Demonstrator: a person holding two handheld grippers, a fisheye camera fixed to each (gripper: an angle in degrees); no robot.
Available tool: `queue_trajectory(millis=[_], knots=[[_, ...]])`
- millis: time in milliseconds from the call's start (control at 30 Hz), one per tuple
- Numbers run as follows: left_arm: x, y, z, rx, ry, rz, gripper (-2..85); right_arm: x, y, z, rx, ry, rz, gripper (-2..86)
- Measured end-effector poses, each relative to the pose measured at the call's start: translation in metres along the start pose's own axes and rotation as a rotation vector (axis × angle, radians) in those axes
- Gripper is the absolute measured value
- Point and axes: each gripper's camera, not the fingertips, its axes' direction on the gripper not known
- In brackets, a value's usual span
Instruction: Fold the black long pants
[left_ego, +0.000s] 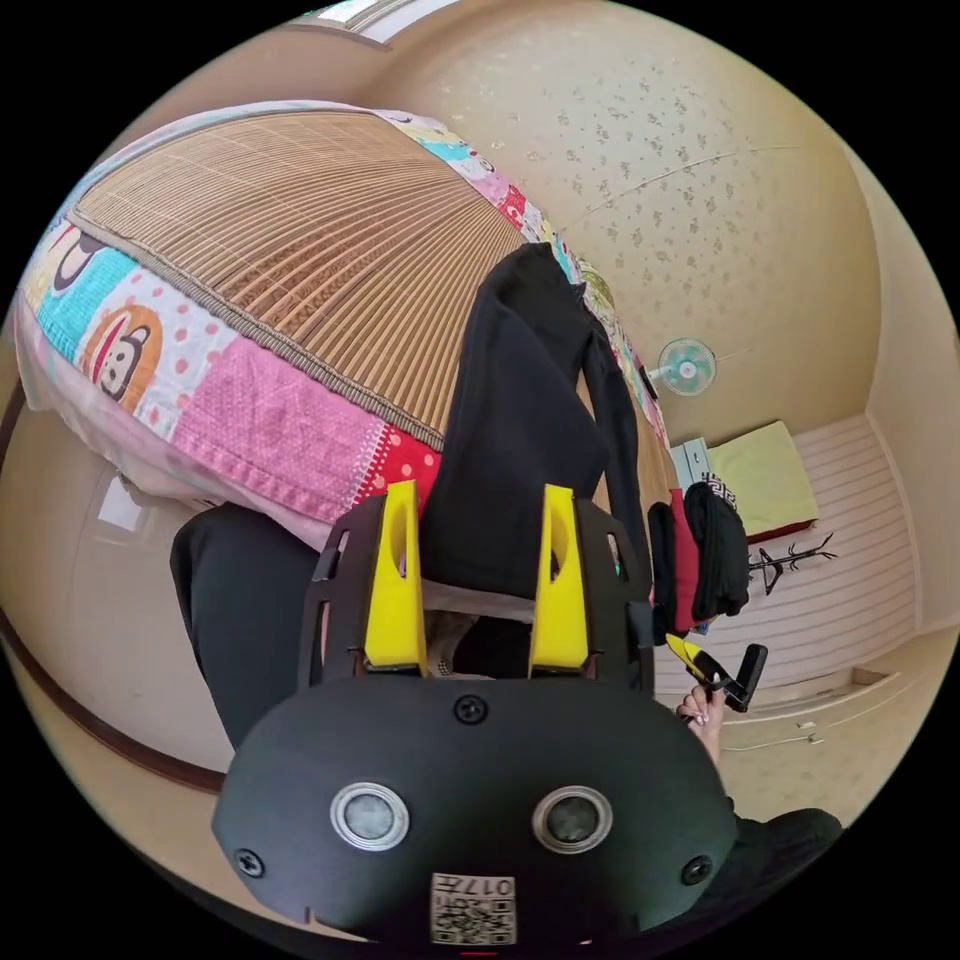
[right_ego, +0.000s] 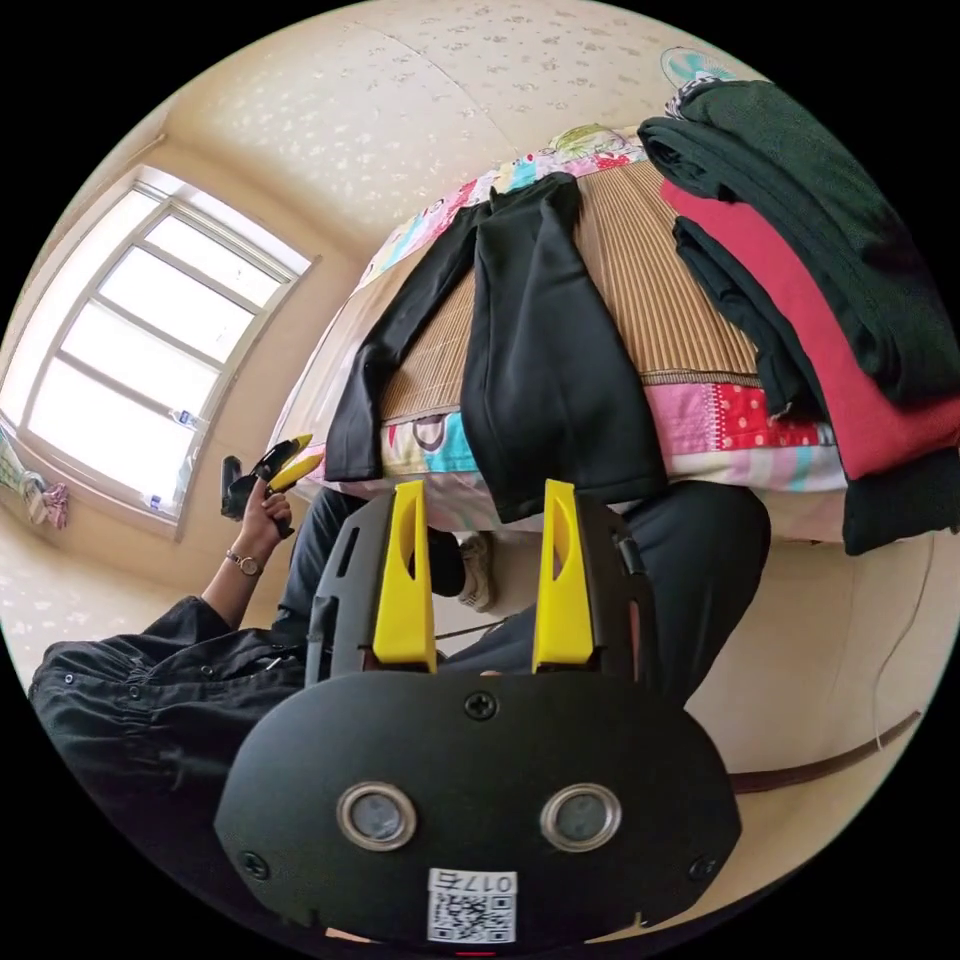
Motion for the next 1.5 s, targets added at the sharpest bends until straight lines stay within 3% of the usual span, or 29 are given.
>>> queue_trajectory(millis=[267,433,633,900,1500], knots=[[-0.028,-0.020,0.024,-0.136,-0.077,0.063,6.2,0.019,-0.031,0.025,0.009,0.081,0.113,14.0],[-0.027,-0.011,0.031,-0.310,0.043,0.127,3.2,0.054,-0.035,0.046,0.008,0.099,0.300,14.1],[-0.028,0.036,0.016,-0.289,0.212,0.169,3.1,0.054,-0.034,0.056,-0.030,0.159,0.292,14.5],[-0.067,0.025,0.011,-0.277,0.196,0.062,3.5,0.049,-0.026,0.050,0.136,0.135,0.325,15.3],[-0.105,0.023,0.041,-0.281,0.245,0.069,3.4,0.089,-0.008,0.046,0.103,0.001,0.416,9.5]])
